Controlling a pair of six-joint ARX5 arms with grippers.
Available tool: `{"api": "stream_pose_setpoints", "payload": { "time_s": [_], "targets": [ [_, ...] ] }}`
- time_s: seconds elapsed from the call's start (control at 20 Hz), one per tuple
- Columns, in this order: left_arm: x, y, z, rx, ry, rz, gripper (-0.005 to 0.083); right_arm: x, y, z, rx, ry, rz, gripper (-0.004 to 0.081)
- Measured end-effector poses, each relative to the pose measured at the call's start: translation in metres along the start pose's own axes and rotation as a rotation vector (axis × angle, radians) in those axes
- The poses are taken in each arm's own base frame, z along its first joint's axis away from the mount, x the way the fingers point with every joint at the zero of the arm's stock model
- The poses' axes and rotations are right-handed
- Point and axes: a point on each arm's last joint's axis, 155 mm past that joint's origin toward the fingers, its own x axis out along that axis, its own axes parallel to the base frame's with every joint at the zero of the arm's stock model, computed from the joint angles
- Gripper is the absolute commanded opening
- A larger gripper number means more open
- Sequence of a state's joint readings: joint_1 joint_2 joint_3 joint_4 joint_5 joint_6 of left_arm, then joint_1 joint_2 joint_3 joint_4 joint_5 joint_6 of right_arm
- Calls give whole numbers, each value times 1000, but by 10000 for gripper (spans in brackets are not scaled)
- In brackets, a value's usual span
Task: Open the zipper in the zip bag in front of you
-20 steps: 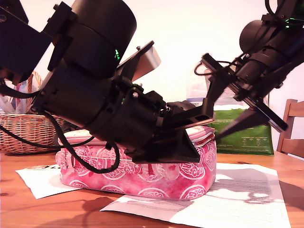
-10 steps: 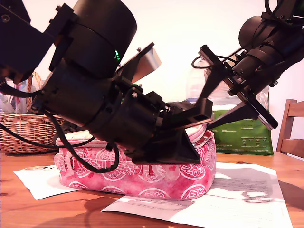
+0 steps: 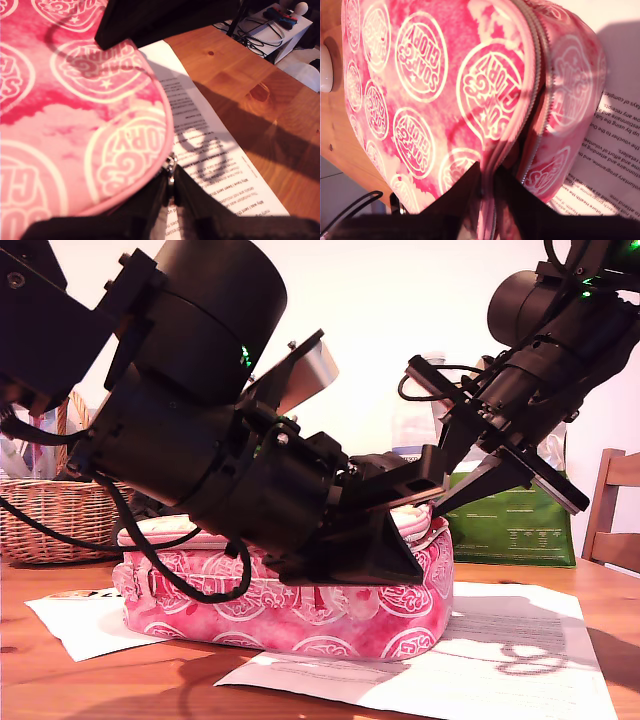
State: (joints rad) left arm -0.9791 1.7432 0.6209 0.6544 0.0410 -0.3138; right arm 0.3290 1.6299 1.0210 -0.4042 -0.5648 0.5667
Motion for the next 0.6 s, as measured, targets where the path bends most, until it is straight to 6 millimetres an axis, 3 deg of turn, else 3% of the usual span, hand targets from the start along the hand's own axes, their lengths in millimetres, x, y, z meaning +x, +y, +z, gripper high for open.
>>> {"api": "stream_pose_setpoints", "payload": {
  "time_s": [0.6],
  "targets": [
    [-16, -1, -5, -38, 90, 11, -19, 2, -10, 2, -54, -22, -69, -13]
  ]
}}
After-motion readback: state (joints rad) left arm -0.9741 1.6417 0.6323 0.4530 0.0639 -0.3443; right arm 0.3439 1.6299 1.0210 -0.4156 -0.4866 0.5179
